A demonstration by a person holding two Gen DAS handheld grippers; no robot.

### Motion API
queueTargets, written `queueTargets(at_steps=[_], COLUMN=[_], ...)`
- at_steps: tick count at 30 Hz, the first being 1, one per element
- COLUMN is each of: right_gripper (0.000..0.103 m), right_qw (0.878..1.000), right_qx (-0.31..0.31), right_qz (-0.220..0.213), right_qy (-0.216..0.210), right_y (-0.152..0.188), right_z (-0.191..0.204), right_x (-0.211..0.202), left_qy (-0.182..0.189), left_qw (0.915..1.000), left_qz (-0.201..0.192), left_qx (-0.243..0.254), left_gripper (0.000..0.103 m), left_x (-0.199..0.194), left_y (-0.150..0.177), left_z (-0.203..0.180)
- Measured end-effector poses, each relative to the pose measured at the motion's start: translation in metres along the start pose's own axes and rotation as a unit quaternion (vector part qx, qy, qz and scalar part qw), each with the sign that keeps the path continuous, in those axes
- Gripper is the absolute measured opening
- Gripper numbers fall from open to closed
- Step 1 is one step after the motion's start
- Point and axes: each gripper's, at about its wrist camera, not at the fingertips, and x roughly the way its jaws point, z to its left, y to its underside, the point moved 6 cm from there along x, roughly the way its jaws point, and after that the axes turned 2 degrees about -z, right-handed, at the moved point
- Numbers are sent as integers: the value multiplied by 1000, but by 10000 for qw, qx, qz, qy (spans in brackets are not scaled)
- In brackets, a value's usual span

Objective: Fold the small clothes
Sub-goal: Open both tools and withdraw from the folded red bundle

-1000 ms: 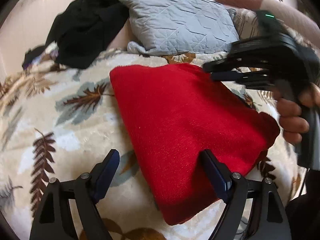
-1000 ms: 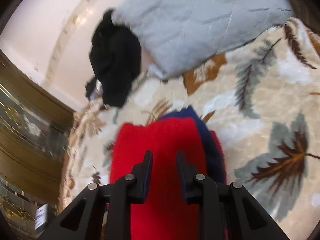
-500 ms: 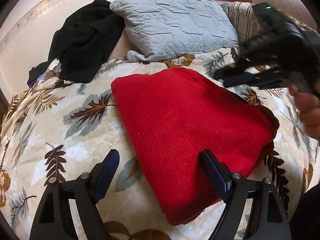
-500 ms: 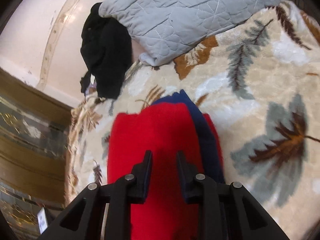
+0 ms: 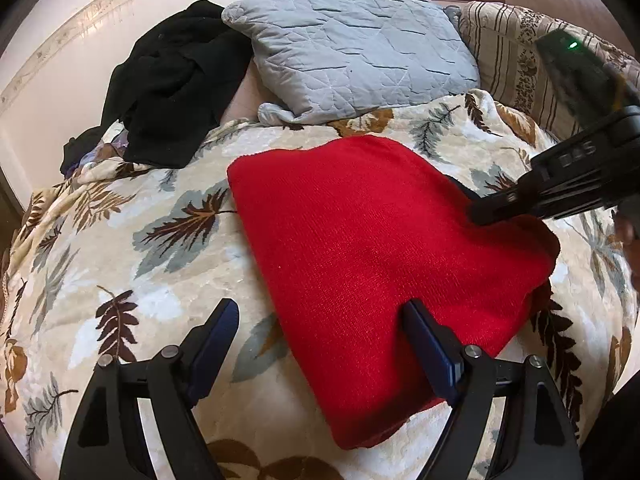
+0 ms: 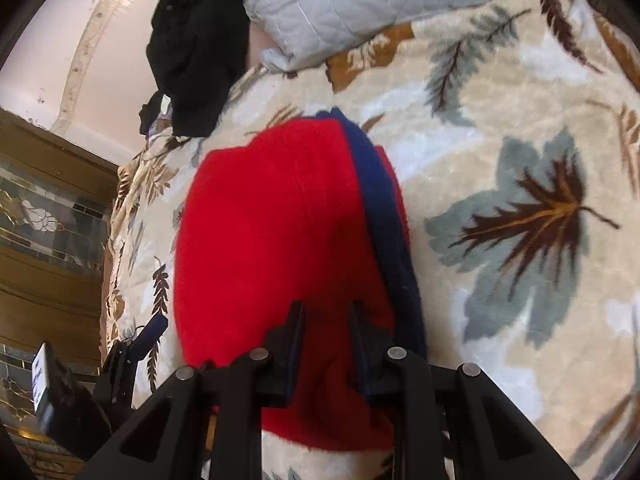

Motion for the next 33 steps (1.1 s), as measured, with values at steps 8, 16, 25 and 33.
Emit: queueTargets(at_steps=[8,16,25,33], right_gripper=[28,28,28,28], right_qw=[9955,9557,9064,8873], right_qx=[-677,-1382,-1742,-1786], right_qz=[-248,-1798,-2710,-3127], right_qy=[611,1877,2733,2881], right_y=[7,6,19,23], right_z=[22,66,98,111], right_x=[-2,-64,-106,-130], left_qy=[-574,-910,-1251,-1343], left_qw=[9983,9928,9830,9768], left_qz=[-115,-717,-890,-1046], left_qx=[-15,-289,-1012,-1298], left_gripper=[85,89,91,91], left_x=[-25,-78,-101,-110], left_y=[-15,-20,-17,-19], left_z=[14,41,84,98])
